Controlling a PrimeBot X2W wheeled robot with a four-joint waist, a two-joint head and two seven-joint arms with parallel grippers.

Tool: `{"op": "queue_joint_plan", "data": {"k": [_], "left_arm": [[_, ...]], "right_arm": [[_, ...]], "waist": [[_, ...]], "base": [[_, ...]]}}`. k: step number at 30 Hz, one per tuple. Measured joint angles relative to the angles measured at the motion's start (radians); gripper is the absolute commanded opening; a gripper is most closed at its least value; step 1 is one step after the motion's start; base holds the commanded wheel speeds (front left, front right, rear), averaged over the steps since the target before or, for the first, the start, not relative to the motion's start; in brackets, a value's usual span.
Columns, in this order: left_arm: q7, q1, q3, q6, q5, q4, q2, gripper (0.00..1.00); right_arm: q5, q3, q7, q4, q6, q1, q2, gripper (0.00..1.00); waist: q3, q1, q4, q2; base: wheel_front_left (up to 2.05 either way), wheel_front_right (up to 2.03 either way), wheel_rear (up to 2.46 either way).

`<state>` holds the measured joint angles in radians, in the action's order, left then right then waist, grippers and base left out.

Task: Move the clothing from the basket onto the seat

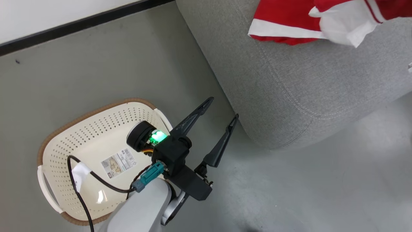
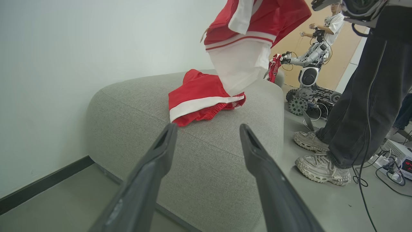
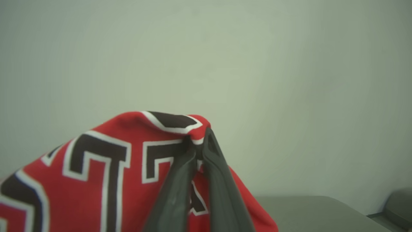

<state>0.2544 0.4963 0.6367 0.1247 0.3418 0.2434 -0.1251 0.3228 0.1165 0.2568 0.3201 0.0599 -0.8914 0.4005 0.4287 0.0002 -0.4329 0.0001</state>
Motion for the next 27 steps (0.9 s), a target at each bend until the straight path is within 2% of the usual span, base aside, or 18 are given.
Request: {"op": "queue_joint_plan", "data": {"k": [13, 27], "left_arm": [[0.000, 0.057, 0.029, 0.000, 0.000, -0.026, -0.022, 1.00], [0.000, 0.100, 0.069, 0.000, -0.010, -0.035, -0.056, 1.00]], "right_arm": [[-0.015, -0.098, 0.000, 0.073, -0.018, -0.089, 0.090, 0.00], [-0.015, -0.203, 0.000, 0.167, -0.065, -0.203, 0.179, 0.00]], "waist": [[0.109, -0.0001, 0.053, 0.0000], [0.220, -0.0001, 0.092, 0.0000]], "base": [[0.00, 0.00, 0.00], [0.00, 0.00, 0.00]]}}
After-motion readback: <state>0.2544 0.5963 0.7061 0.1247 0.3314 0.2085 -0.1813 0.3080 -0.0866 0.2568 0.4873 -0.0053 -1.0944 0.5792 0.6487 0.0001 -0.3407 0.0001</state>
